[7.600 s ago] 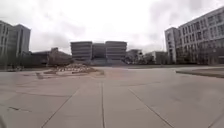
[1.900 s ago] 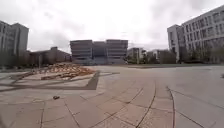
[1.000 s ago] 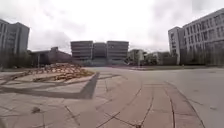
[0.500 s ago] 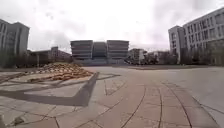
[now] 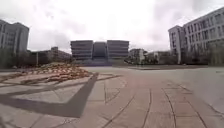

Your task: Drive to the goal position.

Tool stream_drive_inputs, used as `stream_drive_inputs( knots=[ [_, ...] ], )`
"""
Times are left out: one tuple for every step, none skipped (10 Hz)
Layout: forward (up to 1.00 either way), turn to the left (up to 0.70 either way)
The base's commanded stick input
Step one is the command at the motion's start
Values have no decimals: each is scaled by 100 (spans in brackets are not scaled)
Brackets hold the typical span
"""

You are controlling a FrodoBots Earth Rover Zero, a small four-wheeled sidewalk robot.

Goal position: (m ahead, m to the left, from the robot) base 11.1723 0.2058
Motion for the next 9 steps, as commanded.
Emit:
stream_drive_inputs(
  knots=[
    [70, 2],
    [70, 2],
    [70, 2],
    [70, 2],
    [70, 2],
    [70, 2],
    [70, 2],
    [70, 2],
    [70, 2]
  ],
)
